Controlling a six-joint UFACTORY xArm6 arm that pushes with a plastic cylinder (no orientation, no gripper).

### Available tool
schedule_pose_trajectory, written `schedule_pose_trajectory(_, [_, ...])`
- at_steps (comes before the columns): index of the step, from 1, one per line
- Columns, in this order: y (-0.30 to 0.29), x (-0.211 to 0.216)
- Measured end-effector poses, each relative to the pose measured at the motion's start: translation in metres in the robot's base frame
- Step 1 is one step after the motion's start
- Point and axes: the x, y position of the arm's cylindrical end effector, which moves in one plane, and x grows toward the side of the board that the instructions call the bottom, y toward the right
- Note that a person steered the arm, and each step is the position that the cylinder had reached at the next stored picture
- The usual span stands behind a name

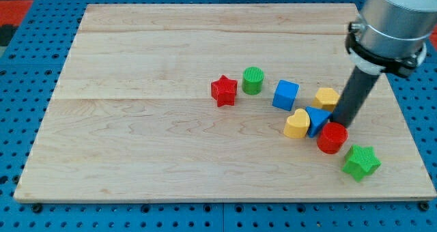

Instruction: Push green blocks towards middle of the board

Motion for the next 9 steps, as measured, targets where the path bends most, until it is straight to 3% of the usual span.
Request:
schedule_pose_trajectory(1, [0.017, -0.007])
schedule_pose_trajectory(2, [0.085, -0.009])
schedule_pose_trajectory(5, [0.02, 0.045])
schedule_pose_trajectory(6, [-0.034, 0.044])
schedule_pose_trajectory(7, [-0.107, 0.015])
schedule_pose_trajectory(9, [-0.119, -0.083])
